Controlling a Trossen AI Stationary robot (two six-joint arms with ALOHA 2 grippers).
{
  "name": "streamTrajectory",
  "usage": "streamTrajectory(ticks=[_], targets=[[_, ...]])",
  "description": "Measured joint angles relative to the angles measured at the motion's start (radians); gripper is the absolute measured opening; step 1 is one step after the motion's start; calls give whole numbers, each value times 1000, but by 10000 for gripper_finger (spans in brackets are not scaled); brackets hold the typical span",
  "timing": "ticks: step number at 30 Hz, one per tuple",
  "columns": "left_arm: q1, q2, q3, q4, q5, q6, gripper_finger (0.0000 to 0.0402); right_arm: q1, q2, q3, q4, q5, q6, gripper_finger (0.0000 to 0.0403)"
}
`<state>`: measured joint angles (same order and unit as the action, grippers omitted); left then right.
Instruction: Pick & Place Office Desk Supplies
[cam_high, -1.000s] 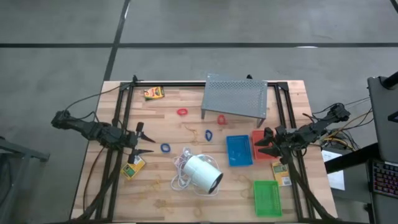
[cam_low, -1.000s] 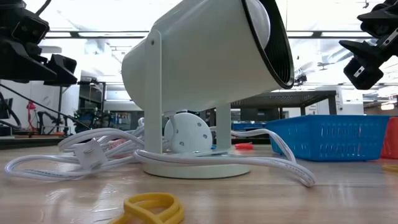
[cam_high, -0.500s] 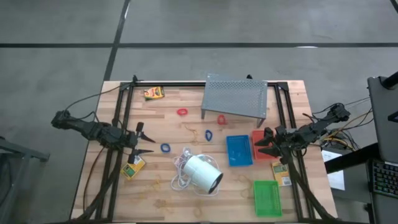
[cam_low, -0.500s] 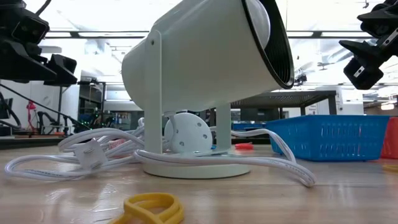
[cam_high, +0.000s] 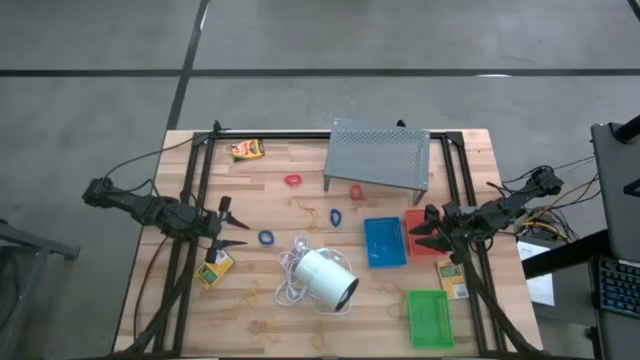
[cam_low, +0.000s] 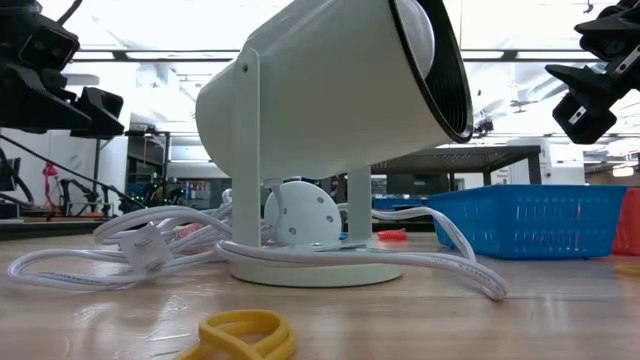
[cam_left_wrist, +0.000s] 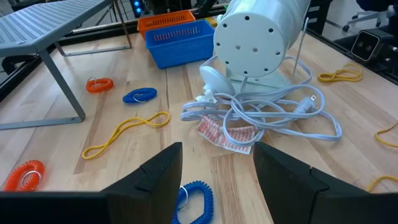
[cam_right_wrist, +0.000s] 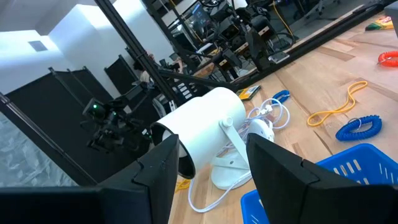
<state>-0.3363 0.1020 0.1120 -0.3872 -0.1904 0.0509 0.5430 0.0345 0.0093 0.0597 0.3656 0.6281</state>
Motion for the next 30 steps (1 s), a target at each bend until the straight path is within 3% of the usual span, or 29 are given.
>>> streamTrajectory(ticks=[15, 21, 30], targets=[[0, 0, 0, 0, 0, 0, 202, 0, 0, 0, 2, 3, 0, 185], [0, 0, 0, 0, 0, 0, 202, -1, 0, 0, 24, 199, -29, 185], [0, 0, 0, 0, 0, 0, 202, 0, 2, 0, 36, 214, -27, 185]])
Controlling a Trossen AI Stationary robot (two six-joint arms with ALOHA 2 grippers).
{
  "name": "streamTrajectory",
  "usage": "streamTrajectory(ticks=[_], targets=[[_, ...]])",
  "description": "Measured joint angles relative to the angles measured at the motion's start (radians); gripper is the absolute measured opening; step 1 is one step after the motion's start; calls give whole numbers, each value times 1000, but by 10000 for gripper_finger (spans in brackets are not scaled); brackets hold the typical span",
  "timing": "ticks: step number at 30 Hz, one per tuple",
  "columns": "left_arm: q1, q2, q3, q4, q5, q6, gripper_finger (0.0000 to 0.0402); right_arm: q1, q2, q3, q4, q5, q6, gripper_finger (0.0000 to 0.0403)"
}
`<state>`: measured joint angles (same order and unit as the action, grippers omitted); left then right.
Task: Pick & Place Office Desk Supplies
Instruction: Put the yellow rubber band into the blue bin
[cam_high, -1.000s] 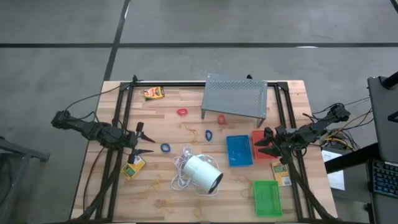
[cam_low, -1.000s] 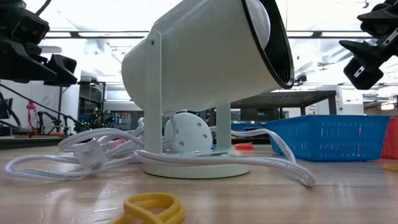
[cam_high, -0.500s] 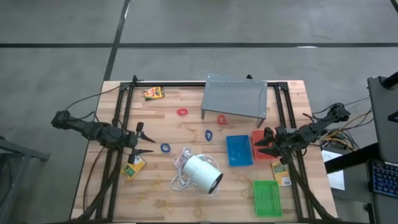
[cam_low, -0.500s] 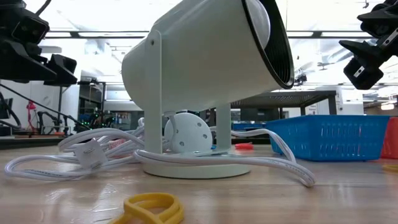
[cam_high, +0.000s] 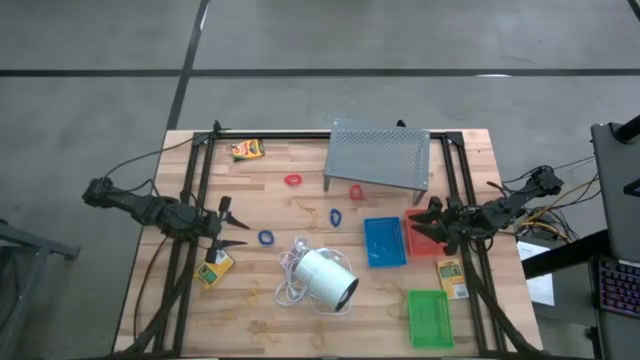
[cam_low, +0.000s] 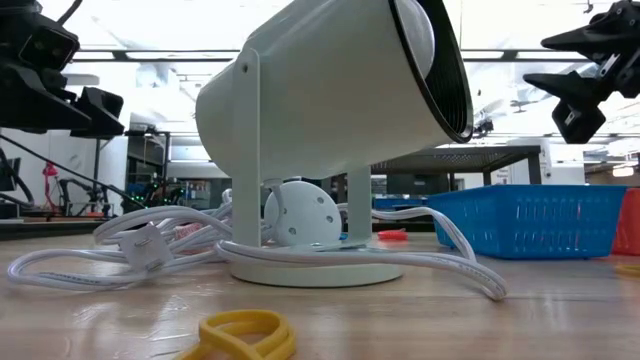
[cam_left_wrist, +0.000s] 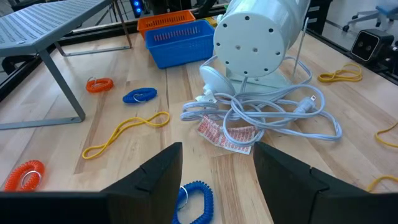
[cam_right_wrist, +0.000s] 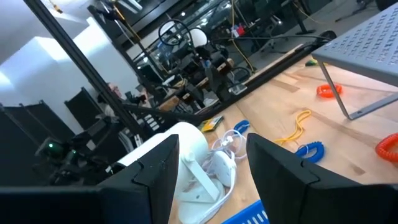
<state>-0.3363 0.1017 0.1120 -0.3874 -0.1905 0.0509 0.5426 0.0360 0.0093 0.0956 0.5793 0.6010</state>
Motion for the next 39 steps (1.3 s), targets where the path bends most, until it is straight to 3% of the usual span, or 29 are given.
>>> streamTrajectory(ticks=[30, 33, 39], targets=[[0, 0, 0, 0, 2, 0, 202, 0, 8, 0, -10, 50, 92, 185], [0, 0, 0, 0, 68, 0, 202, 0, 8, 0, -10, 50, 92, 185], [0, 0, 0, 0, 76, 0, 202, 0, 8, 0, -10, 50, 92, 185]])
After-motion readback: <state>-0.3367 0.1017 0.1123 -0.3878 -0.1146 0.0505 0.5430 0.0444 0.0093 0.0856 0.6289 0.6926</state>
